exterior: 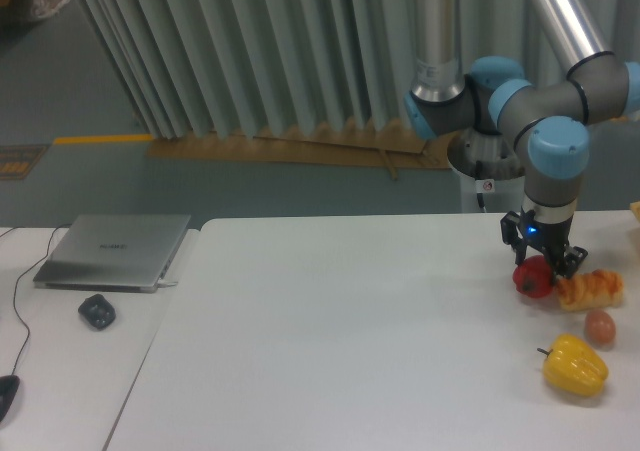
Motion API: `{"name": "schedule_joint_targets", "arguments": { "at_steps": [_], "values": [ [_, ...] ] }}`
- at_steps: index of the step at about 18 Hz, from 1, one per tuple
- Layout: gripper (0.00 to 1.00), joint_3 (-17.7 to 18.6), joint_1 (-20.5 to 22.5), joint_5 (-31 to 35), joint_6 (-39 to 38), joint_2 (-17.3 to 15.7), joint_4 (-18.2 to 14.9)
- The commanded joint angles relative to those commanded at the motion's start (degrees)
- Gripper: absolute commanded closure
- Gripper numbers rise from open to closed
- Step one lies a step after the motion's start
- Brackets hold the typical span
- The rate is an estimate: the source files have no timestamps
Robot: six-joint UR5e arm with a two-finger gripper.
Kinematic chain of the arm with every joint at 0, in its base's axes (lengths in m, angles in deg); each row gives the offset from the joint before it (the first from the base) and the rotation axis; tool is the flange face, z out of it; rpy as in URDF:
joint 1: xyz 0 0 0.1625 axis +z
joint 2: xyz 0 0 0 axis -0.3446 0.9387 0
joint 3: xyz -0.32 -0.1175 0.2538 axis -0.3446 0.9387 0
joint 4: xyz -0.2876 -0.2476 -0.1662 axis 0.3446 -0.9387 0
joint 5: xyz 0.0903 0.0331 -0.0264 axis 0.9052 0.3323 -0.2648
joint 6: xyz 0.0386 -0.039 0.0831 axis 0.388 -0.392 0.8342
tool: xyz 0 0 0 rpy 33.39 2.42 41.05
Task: Place the red peppers in a basket
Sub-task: 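Lift the red pepper and carry it away from the table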
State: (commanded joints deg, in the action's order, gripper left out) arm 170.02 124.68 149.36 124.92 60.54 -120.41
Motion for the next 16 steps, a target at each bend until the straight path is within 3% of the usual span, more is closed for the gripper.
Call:
{"name": "schedule_joint_targets", "arguments": {
  "at_steps": [5, 11, 16],
  "values": [
    [0.6, 0.0, 0.18, -0.09, 0.0, -0.52, -0.09],
    [0.6, -0.53, 0.62, 0.09, 0.26, -3.16, -3.51],
    [0.6, -1.75, 3.07, 0.35, 7.01, -5.01, -6.94]
  ]
}}
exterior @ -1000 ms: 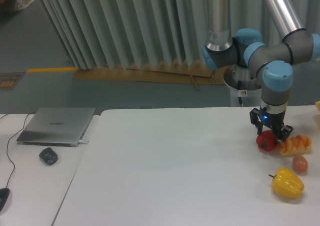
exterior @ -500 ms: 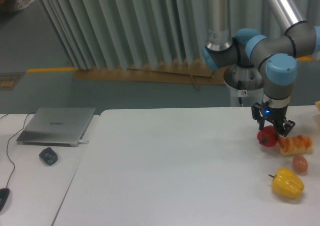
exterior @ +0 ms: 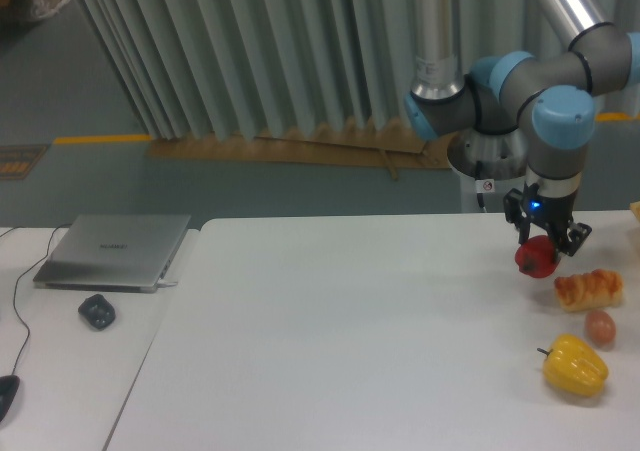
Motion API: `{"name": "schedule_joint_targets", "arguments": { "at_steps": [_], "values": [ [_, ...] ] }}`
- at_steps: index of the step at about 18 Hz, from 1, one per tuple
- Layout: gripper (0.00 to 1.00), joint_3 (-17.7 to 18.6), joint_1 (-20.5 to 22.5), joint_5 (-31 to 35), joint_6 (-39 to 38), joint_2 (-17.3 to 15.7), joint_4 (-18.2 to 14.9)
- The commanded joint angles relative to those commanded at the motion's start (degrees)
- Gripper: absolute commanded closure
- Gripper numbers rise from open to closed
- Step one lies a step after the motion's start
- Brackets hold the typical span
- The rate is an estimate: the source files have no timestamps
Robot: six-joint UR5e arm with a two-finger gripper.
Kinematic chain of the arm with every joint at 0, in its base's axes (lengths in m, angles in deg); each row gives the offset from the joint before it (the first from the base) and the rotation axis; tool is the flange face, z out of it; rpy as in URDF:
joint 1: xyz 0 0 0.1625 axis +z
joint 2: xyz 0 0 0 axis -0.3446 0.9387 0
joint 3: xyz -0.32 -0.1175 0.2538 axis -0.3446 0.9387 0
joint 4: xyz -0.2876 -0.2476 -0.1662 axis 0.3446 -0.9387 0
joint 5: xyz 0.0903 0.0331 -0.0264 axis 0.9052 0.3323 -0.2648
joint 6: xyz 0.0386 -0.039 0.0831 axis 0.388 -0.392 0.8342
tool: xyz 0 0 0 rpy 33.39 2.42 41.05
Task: Place the red peppers in a basket
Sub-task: 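Lift the red pepper and carry it away from the table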
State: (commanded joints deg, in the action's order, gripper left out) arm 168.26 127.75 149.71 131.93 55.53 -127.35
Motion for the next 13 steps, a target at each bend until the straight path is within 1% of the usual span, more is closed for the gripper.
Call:
{"name": "schedule_joint_targets", "arguments": {
  "at_steps": [2, 3, 9, 13],
  "values": [
    [0.6, -1.49, 2.02, 0.35, 5.53, 0.09, -2.2],
    [0.6, -1.94, 3.51, 0.53, 8.43, 0.09, -2.56],
    [0.6, -3.87, 11.95, 0.79, 22.41, 0.7, -2.65],
    [0.6, -5.46, 15.56, 0.88, 31.12, 1.14, -2.56]
  ]
}}
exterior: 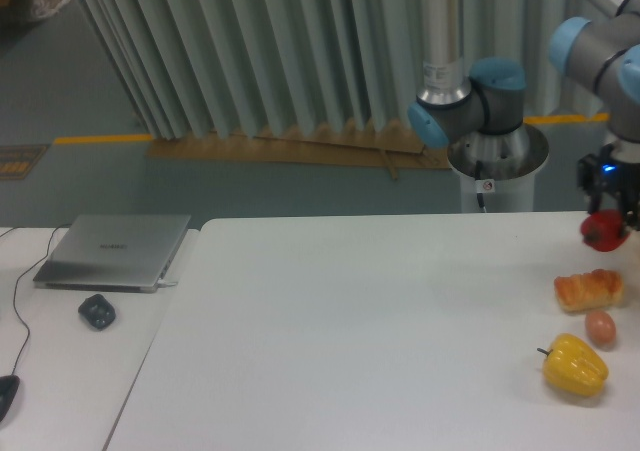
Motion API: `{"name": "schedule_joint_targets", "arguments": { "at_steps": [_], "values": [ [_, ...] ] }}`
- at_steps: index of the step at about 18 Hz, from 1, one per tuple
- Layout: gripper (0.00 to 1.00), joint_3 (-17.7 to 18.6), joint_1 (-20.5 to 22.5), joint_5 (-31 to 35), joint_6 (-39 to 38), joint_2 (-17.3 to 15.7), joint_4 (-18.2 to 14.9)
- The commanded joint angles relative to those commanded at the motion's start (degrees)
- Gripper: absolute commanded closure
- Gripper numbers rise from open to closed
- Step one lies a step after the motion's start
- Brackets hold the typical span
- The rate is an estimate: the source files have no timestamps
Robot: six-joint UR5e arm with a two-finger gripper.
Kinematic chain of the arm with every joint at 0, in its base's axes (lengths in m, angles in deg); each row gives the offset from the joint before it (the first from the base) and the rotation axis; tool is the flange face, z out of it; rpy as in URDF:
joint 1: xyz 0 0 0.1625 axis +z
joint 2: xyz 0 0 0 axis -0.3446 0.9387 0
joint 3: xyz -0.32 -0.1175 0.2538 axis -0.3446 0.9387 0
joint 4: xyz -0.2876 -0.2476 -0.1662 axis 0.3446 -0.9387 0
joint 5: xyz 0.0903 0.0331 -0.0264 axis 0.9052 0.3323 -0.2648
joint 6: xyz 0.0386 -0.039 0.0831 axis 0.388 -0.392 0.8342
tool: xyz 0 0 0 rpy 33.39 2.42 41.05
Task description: Place the red peppers in a basket
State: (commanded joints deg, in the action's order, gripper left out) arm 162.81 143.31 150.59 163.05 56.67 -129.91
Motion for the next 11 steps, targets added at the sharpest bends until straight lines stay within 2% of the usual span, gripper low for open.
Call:
{"name": "schedule_joint_targets", "arguments": {
  "at_steps": [7, 11],
  "values": [
    [0.6, -2.19, 6.24, -0.09, 15.91, 2.11, 0.44],
    [0.6, -3.86, 8.61, -0.18, 23.2, 4.48, 0.61]
  ]
}}
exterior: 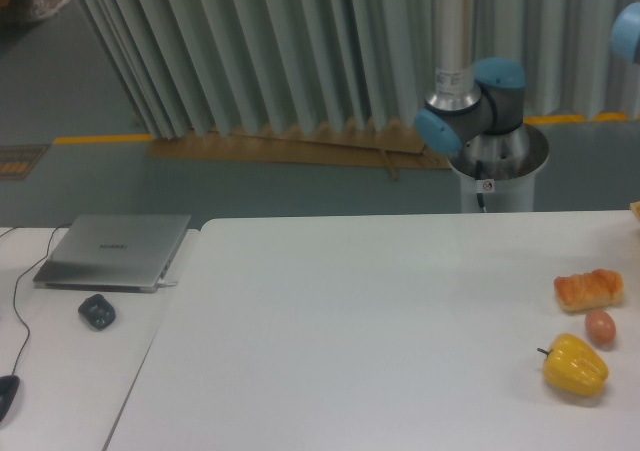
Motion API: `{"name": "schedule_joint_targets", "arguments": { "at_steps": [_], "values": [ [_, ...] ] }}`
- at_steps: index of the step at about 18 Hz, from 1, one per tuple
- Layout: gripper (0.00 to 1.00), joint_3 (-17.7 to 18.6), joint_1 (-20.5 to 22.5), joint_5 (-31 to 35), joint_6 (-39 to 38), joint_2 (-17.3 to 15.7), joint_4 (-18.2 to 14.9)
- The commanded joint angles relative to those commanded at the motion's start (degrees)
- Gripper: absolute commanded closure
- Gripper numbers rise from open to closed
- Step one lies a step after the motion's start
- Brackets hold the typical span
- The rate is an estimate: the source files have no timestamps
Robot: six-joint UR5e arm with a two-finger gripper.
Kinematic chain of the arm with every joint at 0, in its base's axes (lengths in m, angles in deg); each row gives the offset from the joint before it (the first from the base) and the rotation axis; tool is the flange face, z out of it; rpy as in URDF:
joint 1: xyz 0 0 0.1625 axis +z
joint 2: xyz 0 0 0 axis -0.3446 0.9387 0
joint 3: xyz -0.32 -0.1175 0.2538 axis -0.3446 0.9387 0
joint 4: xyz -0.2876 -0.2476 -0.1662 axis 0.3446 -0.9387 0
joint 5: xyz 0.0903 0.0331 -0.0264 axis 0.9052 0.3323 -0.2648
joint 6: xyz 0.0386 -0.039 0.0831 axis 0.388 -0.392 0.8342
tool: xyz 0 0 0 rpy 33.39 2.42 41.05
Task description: Place the red peppers in a basket
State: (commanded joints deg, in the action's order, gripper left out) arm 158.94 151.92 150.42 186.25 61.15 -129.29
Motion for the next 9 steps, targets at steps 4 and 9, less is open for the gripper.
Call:
{"name": "schedule_joint_targets", "arguments": {
  "at_steps": [4, 9],
  "values": [
    [0.6, -1.14, 1.94, -0.09, 6.87, 2.28, 1.75],
    [0.59, -2.11, 2.73, -0.09, 14.26, 4.22, 4.13]
  ]
}}
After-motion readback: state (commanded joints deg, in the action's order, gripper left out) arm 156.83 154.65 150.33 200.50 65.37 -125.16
